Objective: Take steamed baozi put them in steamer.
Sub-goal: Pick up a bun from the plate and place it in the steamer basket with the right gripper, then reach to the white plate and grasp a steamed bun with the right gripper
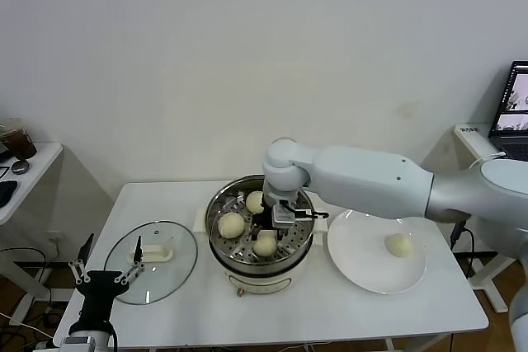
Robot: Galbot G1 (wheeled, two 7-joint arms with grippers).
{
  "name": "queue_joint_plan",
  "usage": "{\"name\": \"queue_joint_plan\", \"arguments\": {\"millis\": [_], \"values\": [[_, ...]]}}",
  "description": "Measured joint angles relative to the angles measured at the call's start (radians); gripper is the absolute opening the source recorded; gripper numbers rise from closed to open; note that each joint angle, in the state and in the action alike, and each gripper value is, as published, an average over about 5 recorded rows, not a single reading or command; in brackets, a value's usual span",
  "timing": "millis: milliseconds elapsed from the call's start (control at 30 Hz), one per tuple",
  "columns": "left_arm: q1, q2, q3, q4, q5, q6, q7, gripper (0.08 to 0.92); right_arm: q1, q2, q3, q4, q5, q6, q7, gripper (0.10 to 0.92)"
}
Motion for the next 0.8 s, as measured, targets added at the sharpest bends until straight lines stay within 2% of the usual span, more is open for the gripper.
{"name": "queue_joint_plan", "arguments": {"millis": [200, 300, 500, 800], "values": [[0.000, 0.001, -0.001, -0.002, 0.000, 0.000, 0.000, 0.823, 0.010, -0.014, 0.017, 0.002, 0.011, 0.003, 0.005, 0.763], [0.000, 0.003, -0.003, -0.003, -0.001, 0.000, 0.000, 0.823, 0.021, -0.028, 0.033, 0.003, 0.024, -0.001, 0.002, 0.811], [-0.006, 0.008, -0.006, -0.005, -0.008, 0.001, 0.001, 0.823, 0.057, -0.089, 0.068, 0.004, 0.081, -0.068, -0.010, 0.823], [-0.012, 0.019, 0.000, 0.000, -0.013, 0.001, 0.002, 0.823, 0.084, -0.260, 0.108, 0.006, 0.188, -0.403, -0.031, 0.823]]}}
